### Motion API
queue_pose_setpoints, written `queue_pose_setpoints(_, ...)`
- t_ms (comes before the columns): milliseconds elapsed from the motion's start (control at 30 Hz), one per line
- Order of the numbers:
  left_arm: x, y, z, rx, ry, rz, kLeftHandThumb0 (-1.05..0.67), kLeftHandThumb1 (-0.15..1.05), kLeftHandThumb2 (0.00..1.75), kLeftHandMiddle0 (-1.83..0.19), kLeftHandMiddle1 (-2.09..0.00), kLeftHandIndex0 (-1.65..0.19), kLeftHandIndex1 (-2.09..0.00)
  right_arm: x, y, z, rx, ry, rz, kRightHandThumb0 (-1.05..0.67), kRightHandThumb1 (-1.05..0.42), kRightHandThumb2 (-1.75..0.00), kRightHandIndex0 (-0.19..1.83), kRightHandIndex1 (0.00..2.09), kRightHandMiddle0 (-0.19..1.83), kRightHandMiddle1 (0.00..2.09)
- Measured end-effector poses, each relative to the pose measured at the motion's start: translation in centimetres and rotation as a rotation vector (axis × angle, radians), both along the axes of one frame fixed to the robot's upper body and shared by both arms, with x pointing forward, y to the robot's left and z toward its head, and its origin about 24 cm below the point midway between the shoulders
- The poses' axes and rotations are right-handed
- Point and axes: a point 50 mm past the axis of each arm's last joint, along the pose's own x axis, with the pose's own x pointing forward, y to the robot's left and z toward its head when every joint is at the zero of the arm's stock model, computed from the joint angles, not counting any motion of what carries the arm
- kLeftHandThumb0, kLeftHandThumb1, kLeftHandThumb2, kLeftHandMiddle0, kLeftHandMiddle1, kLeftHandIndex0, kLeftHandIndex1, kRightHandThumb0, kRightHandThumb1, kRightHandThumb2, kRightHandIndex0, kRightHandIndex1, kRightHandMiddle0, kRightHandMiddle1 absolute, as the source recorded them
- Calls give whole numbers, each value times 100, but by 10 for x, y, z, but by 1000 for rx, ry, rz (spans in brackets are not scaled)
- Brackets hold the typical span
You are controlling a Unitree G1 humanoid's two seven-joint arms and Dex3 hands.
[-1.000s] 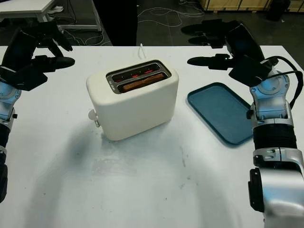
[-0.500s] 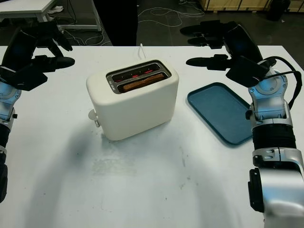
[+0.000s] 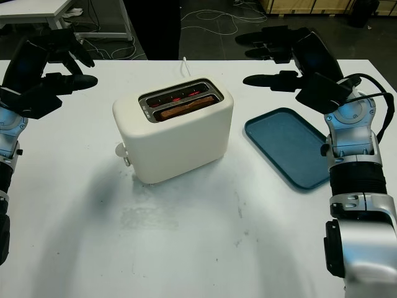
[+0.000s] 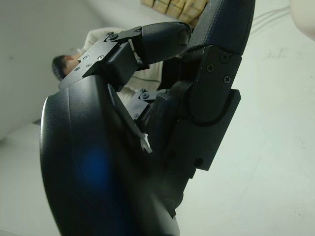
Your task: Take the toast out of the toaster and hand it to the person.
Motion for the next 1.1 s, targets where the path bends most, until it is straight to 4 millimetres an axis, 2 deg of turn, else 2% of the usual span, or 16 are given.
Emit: queue_pose_setpoints(1100,0,0,0,0,0,0,-105,92,5,-85,-129,-66,-134,0,0,0,2,0,1,-48,-76,0,85,0,80,0)
